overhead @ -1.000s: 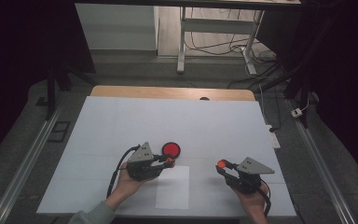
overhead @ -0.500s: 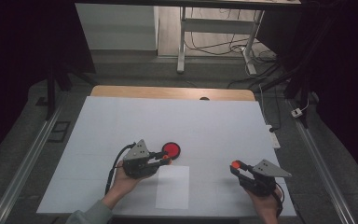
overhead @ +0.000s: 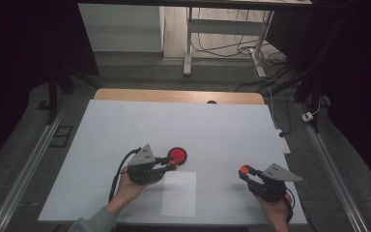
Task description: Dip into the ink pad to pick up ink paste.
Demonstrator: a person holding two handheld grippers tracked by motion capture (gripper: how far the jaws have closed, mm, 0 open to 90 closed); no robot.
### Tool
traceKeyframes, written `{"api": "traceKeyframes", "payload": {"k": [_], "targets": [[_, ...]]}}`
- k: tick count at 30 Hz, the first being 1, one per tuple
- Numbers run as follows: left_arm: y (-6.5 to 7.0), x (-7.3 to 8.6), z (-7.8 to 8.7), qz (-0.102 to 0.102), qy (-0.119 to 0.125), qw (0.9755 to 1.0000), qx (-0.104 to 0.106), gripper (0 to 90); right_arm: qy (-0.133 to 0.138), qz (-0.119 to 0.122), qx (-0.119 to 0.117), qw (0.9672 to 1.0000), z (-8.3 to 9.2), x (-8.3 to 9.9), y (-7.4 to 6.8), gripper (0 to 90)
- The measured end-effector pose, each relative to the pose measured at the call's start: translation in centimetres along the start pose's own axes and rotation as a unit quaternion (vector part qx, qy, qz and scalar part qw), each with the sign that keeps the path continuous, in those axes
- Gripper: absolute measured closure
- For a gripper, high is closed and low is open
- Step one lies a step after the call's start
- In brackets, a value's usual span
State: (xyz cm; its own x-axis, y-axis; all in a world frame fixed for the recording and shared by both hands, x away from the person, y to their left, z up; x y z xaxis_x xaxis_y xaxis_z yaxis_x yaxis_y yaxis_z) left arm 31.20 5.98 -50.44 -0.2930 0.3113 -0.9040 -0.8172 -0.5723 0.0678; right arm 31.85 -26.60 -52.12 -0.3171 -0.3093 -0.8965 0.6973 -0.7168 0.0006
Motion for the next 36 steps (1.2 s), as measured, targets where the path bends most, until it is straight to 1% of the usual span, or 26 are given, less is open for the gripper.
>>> {"api": "traceKeyframes", "payload": {"k": [9, 14, 17, 20, 22, 24, 26, 28, 32, 36], "targets": [[-0.6, -0.1, 0.2, 0.002, 0.003, 1.0000, -0.007, 72.8, -0.001, -0.001, -0.001, 1.0000, -0.1, -0.1, -0.1, 64.4], [-1.0, -0.3, -0.2, 0.001, -0.001, 0.9999, -0.010, 72.8, 0.000, -0.002, 0.000, 1.0000, -0.1, -0.1, -0.1, 64.4], [-1.2, -0.8, -0.7, 0.000, -0.002, 0.9999, -0.010, 72.8, 0.002, -0.003, 0.004, 1.0000, 0.0, -0.1, -0.1, 64.4], [-1.4, -1.5, -1.4, -0.005, -0.004, 0.9999, -0.009, 72.8, 0.004, -0.006, 0.006, 1.0000, 0.1, -0.1, 0.0, 64.4], [-1.5, -1.8, -1.9, -0.016, -0.013, 0.9997, -0.013, 72.8, 0.004, -0.007, 0.007, 0.9999, 0.1, 0.0, 0.1, 64.4], [-1.6, -2.1, -2.2, -0.021, -0.018, 0.9995, -0.015, 72.8, 0.004, -0.007, 0.008, 0.9999, 0.1, 0.0, 0.1, 64.4], [-1.8, -2.2, -2.3, -0.022, -0.020, 0.9994, -0.018, 72.8, 0.004, -0.007, 0.006, 0.9999, 0.1, 0.0, 0.1, 64.4], [-2.1, -2.2, -2.5, -0.017, -0.021, 0.9994, -0.021, 72.8, 0.004, -0.007, 0.006, 1.0000, 0.1, 0.0, 0.1, 64.4], [-2.8, -1.8, -2.9, -0.015, -0.032, 0.9990, -0.028, 72.8, 0.004, -0.005, 0.006, 1.0000, 0.1, 0.0, 0.1, 64.4], [-3.4, -1.5, -3.3, -0.009, -0.038, 0.9988, -0.030, 72.8, 0.003, -0.006, 0.007, 1.0000, 0.0, 0.0, 0.1, 64.4]]}}
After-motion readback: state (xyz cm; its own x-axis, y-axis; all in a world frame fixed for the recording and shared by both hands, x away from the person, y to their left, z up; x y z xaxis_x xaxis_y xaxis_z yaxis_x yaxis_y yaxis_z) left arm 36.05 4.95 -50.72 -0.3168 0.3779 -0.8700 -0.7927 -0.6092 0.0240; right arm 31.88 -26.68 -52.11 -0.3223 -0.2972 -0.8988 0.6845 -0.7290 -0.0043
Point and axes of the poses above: each handheld gripper's, and its own axes: z roughly backward along the jaws, x roughly out of its underside, y roughly to its right, the point moved 6 cm from there along -z, roughly forward along the jaws, and after that the axes turned 3 degrees about -x, right-handed, at the moved point
